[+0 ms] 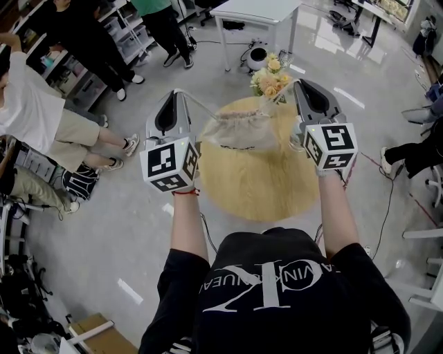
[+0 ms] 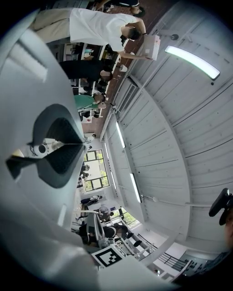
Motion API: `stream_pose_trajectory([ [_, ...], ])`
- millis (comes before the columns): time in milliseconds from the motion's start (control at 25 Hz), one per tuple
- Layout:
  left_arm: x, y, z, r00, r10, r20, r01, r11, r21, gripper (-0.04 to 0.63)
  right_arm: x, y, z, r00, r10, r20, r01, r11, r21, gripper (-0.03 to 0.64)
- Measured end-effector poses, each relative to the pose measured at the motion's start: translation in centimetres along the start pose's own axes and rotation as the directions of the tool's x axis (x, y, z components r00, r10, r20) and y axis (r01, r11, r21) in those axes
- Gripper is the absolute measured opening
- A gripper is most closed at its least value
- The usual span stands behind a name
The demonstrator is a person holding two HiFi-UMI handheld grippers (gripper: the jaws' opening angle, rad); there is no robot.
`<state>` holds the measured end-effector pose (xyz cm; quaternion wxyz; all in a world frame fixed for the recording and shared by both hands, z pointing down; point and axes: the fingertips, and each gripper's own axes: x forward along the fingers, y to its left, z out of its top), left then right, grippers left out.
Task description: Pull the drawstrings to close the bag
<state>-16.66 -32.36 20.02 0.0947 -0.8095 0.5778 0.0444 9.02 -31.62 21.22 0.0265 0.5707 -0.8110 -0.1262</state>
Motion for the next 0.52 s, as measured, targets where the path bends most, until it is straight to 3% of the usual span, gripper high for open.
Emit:
stream_pose_trajectory([
  [520,-0.34,0.27,-0.89,1.000,0.021,-0.021,-0.021,1.000,-0.005,0.017,0.01,0.02,-0.63,1.000,0.010,-0.009,-0.010,1.000,0.006,0.023],
])
